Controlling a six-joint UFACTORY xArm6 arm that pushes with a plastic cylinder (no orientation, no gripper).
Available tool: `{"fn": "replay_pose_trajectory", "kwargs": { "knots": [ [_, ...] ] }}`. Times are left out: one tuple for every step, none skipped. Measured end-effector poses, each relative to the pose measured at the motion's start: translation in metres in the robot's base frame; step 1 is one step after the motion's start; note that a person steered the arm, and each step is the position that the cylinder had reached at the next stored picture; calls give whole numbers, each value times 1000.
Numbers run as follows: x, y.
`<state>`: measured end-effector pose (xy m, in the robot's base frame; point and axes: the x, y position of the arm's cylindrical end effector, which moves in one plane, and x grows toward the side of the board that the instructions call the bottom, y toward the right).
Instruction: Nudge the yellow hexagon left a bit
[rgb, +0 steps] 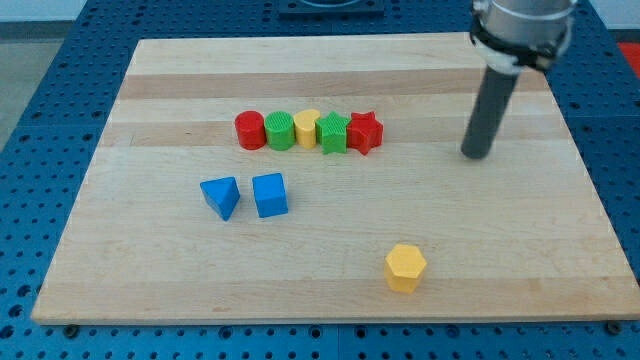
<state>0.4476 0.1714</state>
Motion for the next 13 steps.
{"fn": "replay_pose_trajectory", "kwargs": {
  "knots": [
    [59,-16],
    [106,-68],
    [127,-135],
    [127,-199],
    [108,-223],
    [114,-254],
    [119,-266],
    [109,-258],
    [102,-207],
    [102,-138],
    [105,-80],
    [132,-53],
    [163,-47]
  ]
}}
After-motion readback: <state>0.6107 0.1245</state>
